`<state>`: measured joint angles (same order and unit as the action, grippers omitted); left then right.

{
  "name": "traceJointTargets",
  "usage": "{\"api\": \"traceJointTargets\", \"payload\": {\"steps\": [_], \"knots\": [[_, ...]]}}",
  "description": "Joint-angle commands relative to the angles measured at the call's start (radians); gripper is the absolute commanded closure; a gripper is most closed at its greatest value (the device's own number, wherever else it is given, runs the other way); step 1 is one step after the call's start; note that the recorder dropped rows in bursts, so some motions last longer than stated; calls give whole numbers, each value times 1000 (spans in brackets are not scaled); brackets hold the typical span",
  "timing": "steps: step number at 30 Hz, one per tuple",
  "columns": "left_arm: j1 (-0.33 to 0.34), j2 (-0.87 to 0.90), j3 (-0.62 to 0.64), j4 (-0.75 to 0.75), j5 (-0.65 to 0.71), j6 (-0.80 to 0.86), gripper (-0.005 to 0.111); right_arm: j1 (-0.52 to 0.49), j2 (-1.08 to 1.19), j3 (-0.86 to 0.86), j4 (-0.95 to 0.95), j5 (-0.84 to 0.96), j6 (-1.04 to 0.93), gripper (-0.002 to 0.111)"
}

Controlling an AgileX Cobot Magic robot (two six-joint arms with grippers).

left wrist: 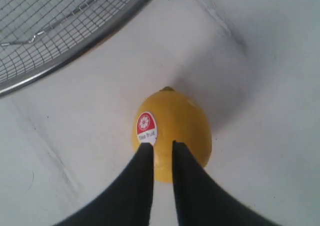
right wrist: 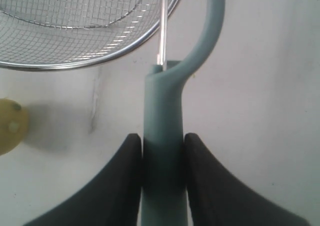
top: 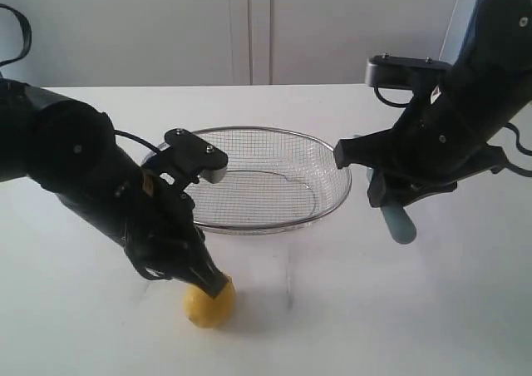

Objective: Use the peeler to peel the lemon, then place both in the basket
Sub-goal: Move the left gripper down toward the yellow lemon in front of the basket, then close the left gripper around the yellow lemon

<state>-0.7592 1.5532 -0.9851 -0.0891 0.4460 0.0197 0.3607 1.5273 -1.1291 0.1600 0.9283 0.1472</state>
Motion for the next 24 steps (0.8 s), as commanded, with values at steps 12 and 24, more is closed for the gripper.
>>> {"api": "traceJointTargets", "payload": {"steps": [12, 24], "knots": [[-11, 49, -5, -15, 14, 3, 35, -5, -13, 4, -19, -12, 14, 108], [-11, 146, -5, -41, -93, 3, 35, -5, -13, 4, -19, -21, 14, 108]]}}
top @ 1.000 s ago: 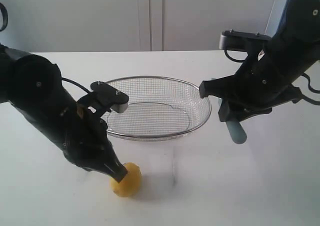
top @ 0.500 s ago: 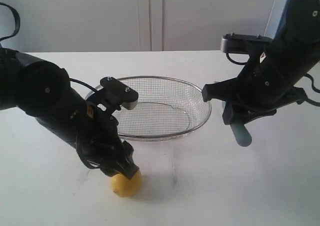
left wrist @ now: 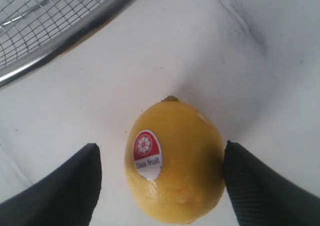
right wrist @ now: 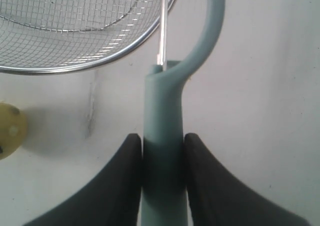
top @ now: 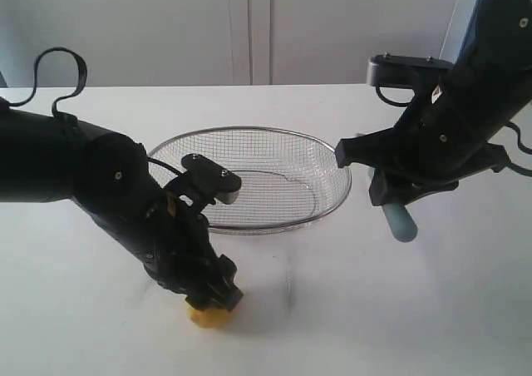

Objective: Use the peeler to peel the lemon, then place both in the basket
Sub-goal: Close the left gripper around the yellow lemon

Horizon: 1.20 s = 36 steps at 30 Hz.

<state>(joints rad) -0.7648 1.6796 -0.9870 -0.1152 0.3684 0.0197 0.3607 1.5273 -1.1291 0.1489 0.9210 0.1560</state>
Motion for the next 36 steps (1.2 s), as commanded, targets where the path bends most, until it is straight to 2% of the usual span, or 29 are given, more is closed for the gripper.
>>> {"api": "traceJointTargets", "payload": {"steps": [1, 17, 27, 36], "knots": [[-5, 25, -3, -25, -20, 3, 35, -5, -13, 4, -8, -14, 5, 108], [-5, 55, -3, -116, 13, 0, 36, -5, -13, 4, -6, -22, 7, 108], [-5, 55, -3, -118, 21, -20, 37, -5, -13, 4, -4, -22, 9, 108], [-5, 123, -3, -116, 26, -20, 37, -5, -13, 4, 0, -22, 9, 108]]}}
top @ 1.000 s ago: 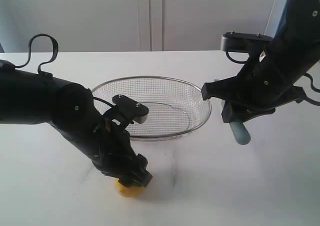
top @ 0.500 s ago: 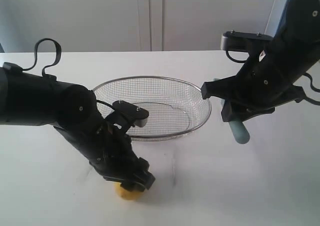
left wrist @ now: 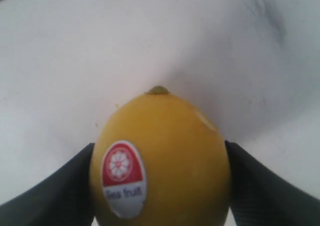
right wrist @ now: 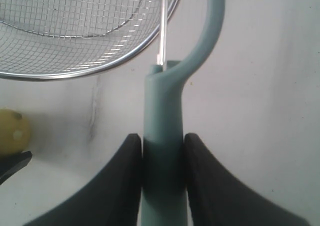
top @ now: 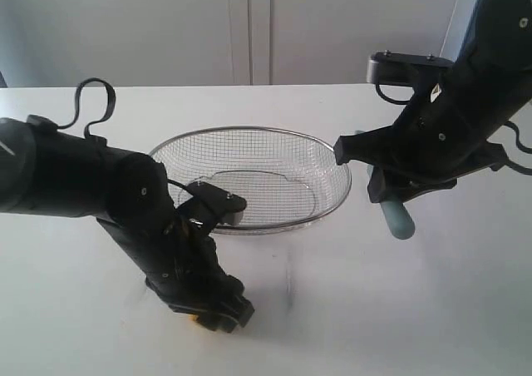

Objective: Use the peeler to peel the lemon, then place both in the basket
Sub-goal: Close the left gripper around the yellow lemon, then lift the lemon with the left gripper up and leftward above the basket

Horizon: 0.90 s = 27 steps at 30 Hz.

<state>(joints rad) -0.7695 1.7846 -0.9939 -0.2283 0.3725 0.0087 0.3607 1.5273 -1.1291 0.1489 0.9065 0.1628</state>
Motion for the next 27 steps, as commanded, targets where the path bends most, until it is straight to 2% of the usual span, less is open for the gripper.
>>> {"api": "traceJointTargets", "payload": {"steps": [1, 4, 6, 8, 15, 27], "knots": [[-1, 18, 4, -3, 22, -9, 37, -5, -13, 4, 0, -8, 2, 108], [-1, 19, 4, -3, 14, -9, 40, -5, -13, 4, 0, -8, 2, 108], [-1, 19, 4, -3, 14, -9, 47, -5, -13, 4, 0, -8, 2, 108], [-1, 19, 4, -3, 14, -9, 58, -5, -13, 4, 0, -8, 2, 108], [-1, -8, 4, 7, 32, -9, 105, -5, -13, 4, 0, -8, 2, 108], [-1, -161, 4, 37, 76, -9, 107, -5, -13, 4, 0, -8, -3, 108]]}}
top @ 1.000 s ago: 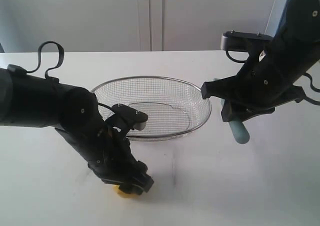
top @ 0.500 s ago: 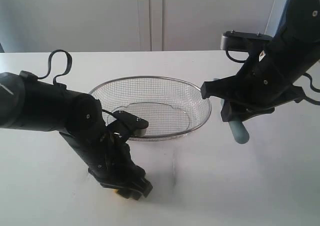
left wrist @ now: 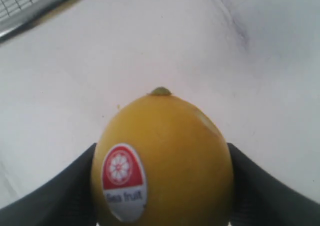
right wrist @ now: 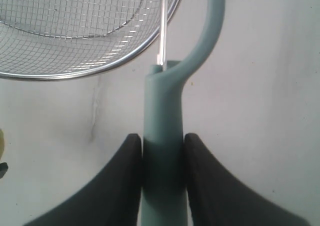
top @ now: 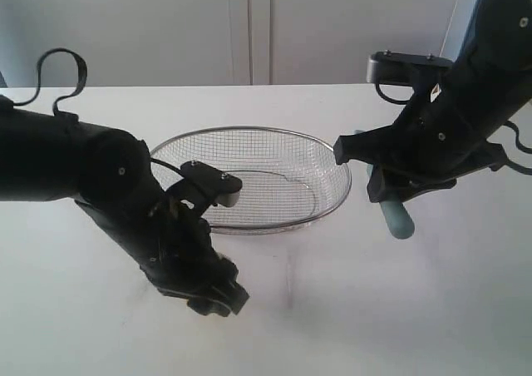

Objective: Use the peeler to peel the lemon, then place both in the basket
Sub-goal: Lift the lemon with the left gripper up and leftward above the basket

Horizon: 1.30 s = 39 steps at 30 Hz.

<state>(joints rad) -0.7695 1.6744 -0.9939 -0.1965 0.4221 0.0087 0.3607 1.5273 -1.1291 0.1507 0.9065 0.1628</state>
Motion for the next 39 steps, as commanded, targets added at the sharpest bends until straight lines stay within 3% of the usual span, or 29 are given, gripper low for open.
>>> {"api": "traceJointTargets", "payload": {"steps": [1, 13, 32, 39], "knots": [[-1, -75, 4, 6, 26, -9, 107, -5, -13, 4, -9, -8, -5, 108], [-1, -277, 4, 58, 3, 17, 107, -5, -13, 4, -11, -12, -3, 108], [-1, -280, 4, 49, -70, 129, 107, -5, -13, 4, -9, 31, -3, 108], [30, -280, -51, 41, 44, 182, 107, -5, -13, 4, -9, 28, -3, 108]]}}
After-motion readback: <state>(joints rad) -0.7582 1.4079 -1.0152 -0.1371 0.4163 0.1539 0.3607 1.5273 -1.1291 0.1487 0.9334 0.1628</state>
